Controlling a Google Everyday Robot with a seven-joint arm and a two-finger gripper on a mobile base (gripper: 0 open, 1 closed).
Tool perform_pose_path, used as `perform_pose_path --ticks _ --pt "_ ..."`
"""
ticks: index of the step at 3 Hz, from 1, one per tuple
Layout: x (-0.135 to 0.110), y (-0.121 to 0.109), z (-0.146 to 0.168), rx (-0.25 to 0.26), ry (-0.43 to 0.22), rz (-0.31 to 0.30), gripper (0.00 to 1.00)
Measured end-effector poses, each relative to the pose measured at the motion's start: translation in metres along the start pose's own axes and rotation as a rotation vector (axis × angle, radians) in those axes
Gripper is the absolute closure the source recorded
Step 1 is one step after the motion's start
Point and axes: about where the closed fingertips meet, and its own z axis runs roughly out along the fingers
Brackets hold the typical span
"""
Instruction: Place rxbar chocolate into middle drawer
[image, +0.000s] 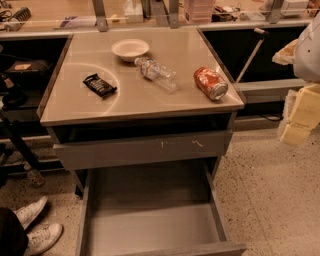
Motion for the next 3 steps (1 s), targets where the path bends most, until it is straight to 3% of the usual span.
perform_pose_path --ticks 1,3 --pt "0.000 0.000 0.000 0.000 0.000 0.000 0.00" --pt "-0.056 -0.016 0.016 -0.025 -0.032 -0.097 0.00"
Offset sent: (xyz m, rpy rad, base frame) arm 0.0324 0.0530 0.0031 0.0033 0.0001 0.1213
